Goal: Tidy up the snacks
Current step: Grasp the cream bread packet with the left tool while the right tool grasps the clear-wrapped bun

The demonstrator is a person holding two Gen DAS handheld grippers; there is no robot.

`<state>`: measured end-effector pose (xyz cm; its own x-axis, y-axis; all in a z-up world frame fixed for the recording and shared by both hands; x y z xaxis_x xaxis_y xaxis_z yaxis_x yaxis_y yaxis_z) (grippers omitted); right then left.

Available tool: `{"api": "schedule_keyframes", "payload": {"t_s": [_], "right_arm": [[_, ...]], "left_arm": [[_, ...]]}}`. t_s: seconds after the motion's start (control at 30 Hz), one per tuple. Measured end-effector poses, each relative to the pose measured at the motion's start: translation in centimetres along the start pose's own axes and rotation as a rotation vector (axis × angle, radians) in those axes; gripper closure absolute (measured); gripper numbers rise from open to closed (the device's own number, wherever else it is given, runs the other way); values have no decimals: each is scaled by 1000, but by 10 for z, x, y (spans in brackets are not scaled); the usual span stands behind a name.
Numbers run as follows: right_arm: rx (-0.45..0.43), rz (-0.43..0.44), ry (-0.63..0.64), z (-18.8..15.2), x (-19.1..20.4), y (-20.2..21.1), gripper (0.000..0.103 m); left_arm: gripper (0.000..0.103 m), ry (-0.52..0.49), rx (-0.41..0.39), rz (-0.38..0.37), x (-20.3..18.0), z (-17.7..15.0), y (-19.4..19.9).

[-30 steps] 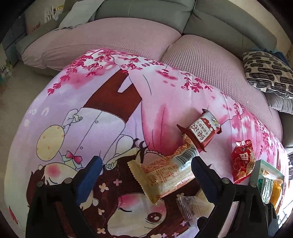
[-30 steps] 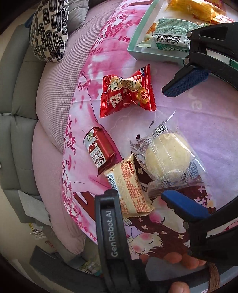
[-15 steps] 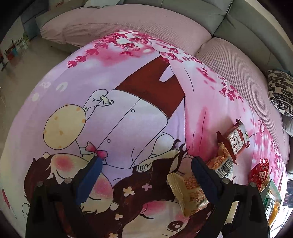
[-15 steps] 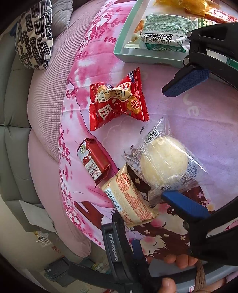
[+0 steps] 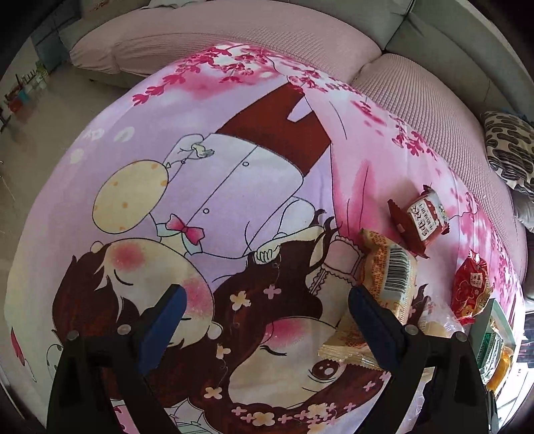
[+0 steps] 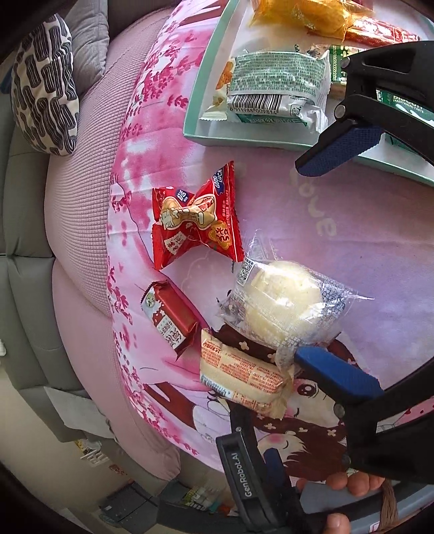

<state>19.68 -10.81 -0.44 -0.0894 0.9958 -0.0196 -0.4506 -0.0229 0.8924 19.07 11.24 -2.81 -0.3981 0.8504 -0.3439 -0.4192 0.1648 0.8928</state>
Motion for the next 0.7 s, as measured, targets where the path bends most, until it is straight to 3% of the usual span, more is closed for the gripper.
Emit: {"api": "schedule_keyframes", "payload": {"t_s": [0.2, 0.53, 0.7], "right_arm": [[21, 14, -70, 15, 5, -1, 0], [111, 46, -98, 14, 28, -31, 2], [129, 35, -103, 6, 18, -37, 6]], "left_arm": [[5, -14, -61, -64, -15, 9, 18], [5, -55, -45, -118, -36, 13, 9], [5, -97, -12, -141, -49, 7, -4]]}}
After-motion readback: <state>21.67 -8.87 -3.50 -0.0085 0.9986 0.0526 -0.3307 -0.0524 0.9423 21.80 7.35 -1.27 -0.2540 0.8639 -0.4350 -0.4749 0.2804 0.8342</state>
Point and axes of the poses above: each gripper's, at about its wrist camera, not at the fingertips, and y roughly against the way its jaws point, x to its left, z to its top, the point moved 7 cm from there along -y, roughly the way its jaws point, and after that the axes turned 13 degrees about -z, right-handed, at the moved point
